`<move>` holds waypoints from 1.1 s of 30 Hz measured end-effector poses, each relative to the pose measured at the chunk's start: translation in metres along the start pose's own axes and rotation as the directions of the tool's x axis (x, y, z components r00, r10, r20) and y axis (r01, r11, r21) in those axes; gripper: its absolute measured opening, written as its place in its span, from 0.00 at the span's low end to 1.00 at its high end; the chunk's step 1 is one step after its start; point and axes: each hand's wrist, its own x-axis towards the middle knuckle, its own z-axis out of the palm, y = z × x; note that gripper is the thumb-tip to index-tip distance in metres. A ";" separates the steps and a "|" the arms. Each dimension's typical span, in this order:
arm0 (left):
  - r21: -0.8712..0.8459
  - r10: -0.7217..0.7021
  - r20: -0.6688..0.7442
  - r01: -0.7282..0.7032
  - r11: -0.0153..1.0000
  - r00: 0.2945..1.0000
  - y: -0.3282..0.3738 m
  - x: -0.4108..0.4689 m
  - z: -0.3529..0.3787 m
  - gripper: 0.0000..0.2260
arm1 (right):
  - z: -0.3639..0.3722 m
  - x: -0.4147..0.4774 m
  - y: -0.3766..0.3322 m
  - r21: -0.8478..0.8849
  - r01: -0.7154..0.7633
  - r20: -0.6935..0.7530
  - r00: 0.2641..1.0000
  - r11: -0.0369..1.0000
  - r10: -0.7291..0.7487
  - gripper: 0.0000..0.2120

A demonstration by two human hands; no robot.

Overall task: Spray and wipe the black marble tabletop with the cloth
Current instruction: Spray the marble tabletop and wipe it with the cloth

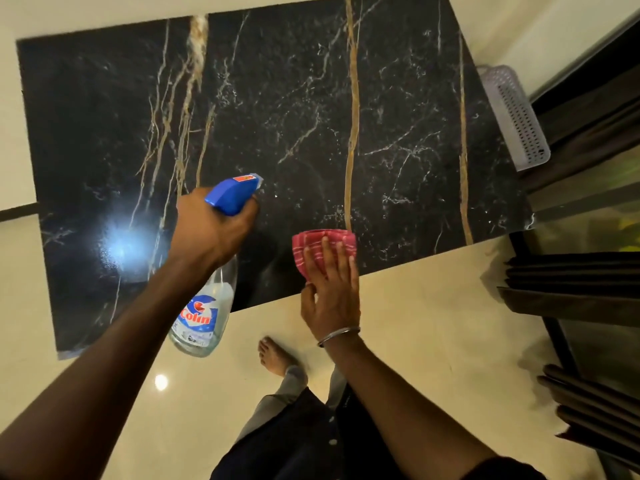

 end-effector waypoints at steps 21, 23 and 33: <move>0.021 0.062 0.071 -0.063 0.998 0.996 0.125 0.094 0.129 0.12 | -0.136 0.084 0.319 -0.011 -0.393 -0.238 0.894 0.920 0.379 0.28; 0.004 0.025 0.050 -0.025 1.000 0.998 0.136 0.106 0.138 0.13 | -0.132 0.085 0.317 -0.017 -0.408 -0.251 0.885 0.913 0.391 0.28; 0.005 0.027 0.017 -0.027 1.000 0.999 0.157 0.168 0.165 0.14 | -0.144 0.234 0.319 -0.064 -0.098 -0.087 0.992 0.993 0.092 0.30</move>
